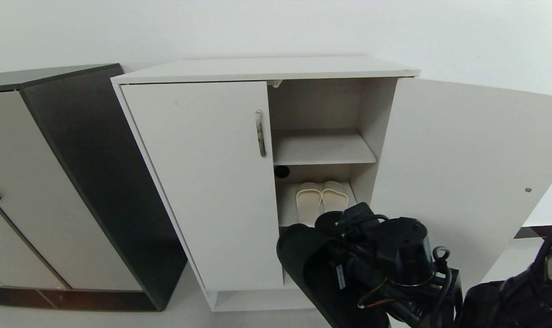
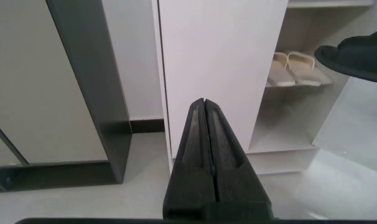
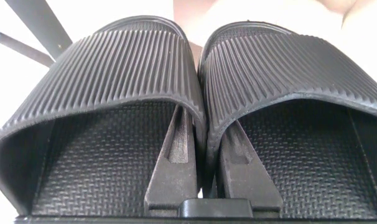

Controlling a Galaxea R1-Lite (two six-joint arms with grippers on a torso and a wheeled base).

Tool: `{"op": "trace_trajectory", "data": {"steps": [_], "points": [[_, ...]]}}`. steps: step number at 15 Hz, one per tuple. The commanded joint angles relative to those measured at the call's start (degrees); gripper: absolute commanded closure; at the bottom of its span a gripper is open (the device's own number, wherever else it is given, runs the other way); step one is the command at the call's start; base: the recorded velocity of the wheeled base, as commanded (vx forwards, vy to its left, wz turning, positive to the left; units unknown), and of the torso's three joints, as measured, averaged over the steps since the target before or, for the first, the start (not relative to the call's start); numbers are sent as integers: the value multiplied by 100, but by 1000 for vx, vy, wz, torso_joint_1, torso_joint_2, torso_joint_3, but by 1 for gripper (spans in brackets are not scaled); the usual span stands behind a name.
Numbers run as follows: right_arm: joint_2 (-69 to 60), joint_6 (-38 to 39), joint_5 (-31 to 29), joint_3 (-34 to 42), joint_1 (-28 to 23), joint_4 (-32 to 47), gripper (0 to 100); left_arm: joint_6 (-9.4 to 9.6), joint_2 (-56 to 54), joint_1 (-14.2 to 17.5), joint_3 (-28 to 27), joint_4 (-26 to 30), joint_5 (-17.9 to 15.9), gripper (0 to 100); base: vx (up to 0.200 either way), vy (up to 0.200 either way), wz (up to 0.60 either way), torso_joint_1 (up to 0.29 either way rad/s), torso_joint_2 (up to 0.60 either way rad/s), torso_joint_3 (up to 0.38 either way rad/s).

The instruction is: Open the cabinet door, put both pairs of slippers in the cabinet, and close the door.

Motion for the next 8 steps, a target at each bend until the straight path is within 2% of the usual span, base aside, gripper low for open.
{"op": "trace_trajectory", "data": {"steps": [1,4,6,7,8], "points": [[124,8,-1,34,8,-35,100,1,9,0,0,-9,-6,100,0,0,0,-12,217,207],[177,-80,-19,34,-27,-70,100,1,9,0,0,-9,-6,100,0,0,0,-2,70,62],[203,-291,-63,16,-71,-360,100,1,9,0,0,-9,-6,100,0,0,0,0,0,0],[203,-317,-344,-195,-71,-307,100,10,9,0,0,-9,-6,100,0,0,0,0,0,0],[203,-291,-801,-511,-53,150,100,10,9,0,0,-9,-6,100,0,0,0,0,0,0]]}}
